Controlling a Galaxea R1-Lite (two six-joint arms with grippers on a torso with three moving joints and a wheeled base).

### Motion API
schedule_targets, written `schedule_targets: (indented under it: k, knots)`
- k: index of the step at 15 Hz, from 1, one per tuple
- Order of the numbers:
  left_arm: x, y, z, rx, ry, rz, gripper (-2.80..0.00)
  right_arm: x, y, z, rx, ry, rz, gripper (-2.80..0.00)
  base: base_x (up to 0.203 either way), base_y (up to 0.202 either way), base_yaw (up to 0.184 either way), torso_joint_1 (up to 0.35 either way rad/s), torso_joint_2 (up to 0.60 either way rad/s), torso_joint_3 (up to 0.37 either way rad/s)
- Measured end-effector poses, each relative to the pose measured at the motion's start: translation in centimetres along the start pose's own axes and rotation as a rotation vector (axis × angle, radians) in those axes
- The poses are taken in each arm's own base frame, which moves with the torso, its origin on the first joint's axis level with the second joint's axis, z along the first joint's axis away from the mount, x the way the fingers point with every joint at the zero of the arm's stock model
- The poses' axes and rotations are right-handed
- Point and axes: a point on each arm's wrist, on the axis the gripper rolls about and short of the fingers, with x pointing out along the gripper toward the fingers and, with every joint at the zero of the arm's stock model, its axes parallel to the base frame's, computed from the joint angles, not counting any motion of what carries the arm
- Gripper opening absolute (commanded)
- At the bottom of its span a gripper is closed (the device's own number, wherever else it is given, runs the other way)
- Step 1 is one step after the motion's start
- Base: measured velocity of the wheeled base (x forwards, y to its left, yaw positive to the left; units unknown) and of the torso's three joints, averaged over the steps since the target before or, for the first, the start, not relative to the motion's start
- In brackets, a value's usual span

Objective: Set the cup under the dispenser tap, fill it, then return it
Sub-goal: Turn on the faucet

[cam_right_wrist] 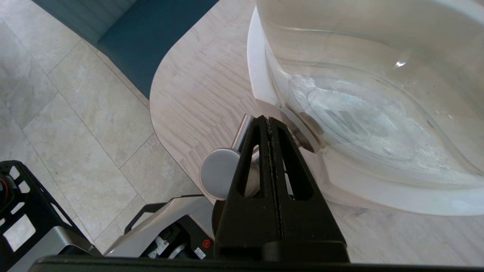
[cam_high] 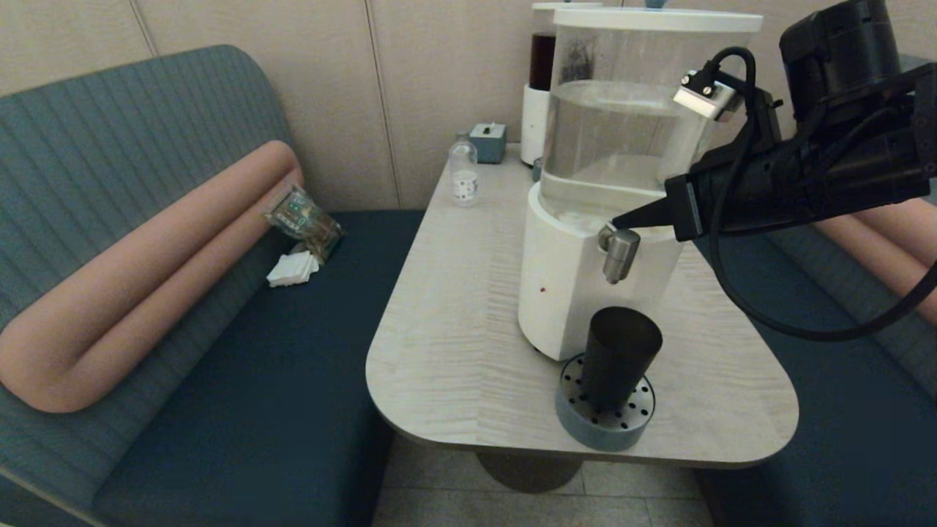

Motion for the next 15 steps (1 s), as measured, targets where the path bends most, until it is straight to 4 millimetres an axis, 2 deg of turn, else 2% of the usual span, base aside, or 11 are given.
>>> schedule_targets:
  k: [11, 15]
  knots:
    - [0.0, 0.0, 0.0, 0.000, 0.000, 0.000, -2.80, 0.7, 0.5, 0.0, -0.004, 0.005, 0.056, -2.80, 0.000, 0.000, 0.000, 0.000, 0.00, 0.000]
    - [0.0, 0.0, 0.0, 0.000, 0.000, 0.000, -2.80, -0.3, -0.3, 0.1, 0.012, -0.005, 0.028, -2.80, 0.000, 0.000, 0.000, 0.000, 0.00, 0.000]
